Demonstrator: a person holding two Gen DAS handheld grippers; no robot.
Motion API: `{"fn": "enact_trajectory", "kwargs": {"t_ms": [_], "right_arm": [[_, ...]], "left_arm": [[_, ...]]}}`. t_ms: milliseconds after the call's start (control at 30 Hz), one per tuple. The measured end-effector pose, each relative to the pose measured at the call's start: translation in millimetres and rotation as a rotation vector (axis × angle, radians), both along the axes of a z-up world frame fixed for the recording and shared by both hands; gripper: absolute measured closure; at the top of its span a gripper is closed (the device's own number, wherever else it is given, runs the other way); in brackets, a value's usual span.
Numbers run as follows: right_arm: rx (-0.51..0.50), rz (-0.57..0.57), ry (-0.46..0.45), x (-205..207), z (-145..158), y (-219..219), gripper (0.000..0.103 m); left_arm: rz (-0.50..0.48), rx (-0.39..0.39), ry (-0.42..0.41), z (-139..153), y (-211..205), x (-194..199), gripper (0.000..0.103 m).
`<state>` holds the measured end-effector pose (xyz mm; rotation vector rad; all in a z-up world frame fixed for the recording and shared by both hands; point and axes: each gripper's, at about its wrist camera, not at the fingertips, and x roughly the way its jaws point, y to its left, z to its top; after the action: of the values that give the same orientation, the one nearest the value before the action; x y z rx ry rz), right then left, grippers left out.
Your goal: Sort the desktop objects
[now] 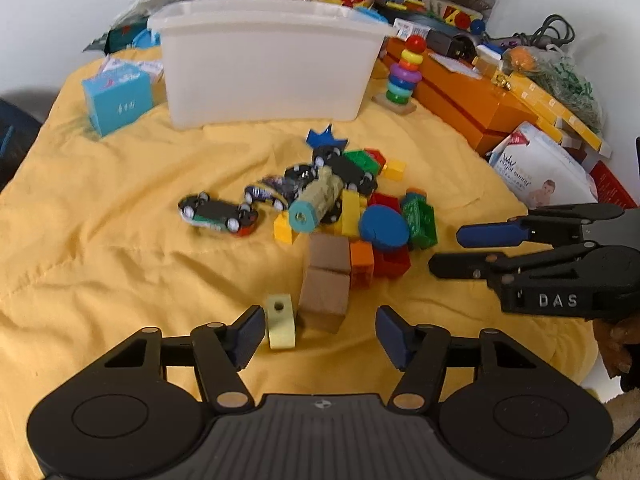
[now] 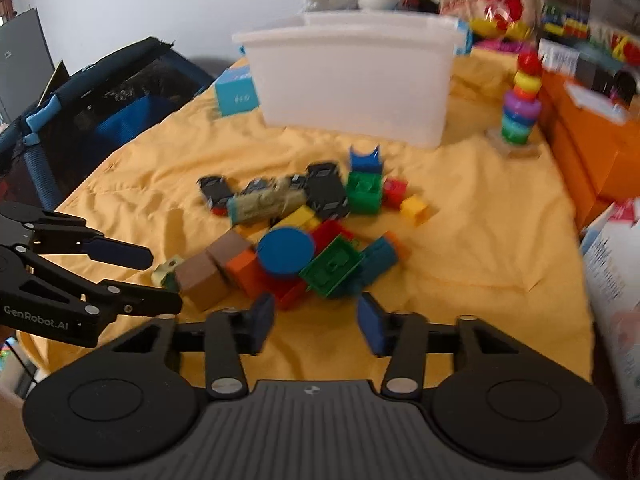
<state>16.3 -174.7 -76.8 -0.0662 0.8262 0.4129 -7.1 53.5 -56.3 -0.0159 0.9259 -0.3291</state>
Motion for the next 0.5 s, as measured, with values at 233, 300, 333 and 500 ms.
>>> {"fn": "enact_trajectory", "kwargs": {"t_ms": [233,300,333,500], "right_arm": [[-0.072,0.028,-0.048,13,1,16,0.058],[-0.116,0.013,-0.044,18,-4,22,0.058],[-0.128,0.001,-0.036,21,-7,23,0.058],[-0.115,0.002,0.006,22,-12,18,0.078]], "left_arm": [[-0.066,0.070,-0.021,-7,-16,12,0.038],[-0.077,0.095,-0.029,-10,-19,13,0.038],[-0.081,0.108,-0.035,-11,-20,14,0.038],[-0.117,0.121,-0.045,-10,-24,13,0.038]]}}
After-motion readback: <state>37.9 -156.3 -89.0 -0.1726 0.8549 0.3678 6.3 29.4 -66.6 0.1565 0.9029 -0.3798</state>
